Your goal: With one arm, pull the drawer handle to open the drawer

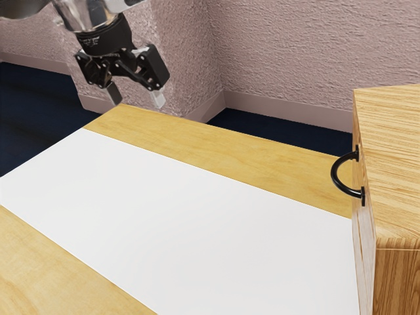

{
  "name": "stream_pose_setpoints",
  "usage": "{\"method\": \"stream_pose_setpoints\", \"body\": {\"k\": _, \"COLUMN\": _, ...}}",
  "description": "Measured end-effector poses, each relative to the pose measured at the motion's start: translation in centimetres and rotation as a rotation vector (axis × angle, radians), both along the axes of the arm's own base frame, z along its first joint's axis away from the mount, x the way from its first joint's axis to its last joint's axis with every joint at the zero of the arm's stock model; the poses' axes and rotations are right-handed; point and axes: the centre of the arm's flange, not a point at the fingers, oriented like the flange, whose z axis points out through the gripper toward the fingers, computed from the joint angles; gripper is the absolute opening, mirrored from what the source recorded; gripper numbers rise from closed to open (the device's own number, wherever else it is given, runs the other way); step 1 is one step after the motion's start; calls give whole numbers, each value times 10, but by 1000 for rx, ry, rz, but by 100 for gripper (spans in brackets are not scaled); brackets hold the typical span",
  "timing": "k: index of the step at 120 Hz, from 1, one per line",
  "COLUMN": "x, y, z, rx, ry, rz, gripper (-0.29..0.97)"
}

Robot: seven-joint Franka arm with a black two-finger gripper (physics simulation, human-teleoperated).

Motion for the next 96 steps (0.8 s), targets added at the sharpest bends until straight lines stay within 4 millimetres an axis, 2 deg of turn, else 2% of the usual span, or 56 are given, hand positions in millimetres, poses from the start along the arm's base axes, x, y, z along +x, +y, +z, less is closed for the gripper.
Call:
{"method": "stream_pose_setpoints", "body": {"k": 24, "x": 10, "y": -11, "z": -9, "rx": -6, "ry": 6, "rz": -10, "gripper": 68}}
{"method": "stream_pose_setpoints", "body": {"k": 41, "x": 9, "y": -12, "z": -12, "rx": -9, "ry": 26, "rz": -5, "gripper": 68}}
{"method": "stream_pose_setpoints", "body": {"k": 55, "x": 21, "y": -11, "z": -32, "rx": -20, "ry": 81, "rz": 30, "gripper": 68}}
{"method": "stream_pose_setpoints", "body": {"k": 65, "x": 24, "y": -21, "z": -35, "rx": -47, "ry": 80, "rz": 35, "gripper": 68}}
{"method": "stream_pose_setpoints", "body": {"k": 72, "x": 18, "y": -42, "z": -27, "rx": -78, "ry": 63, "rz": 16, "gripper": 68}}
{"method": "stream_pose_setpoints", "body": {"k": 81, "x": 9, "y": -86, "z": -19, "rx": -137, "ry": 35, "rz": -39, "gripper": 68}}
{"method": "stream_pose_setpoints", "body": {"k": 91, "x": 8, "y": -144, "z": -47, "rx": -201, "ry": 57, "rz": -97, "gripper": 68}}
{"method": "stream_pose_setpoints", "body": {"k": 96, "x": 5, "y": -170, "z": -53, "rx": -236, "ry": 55, "rz": -124, "gripper": 68}}
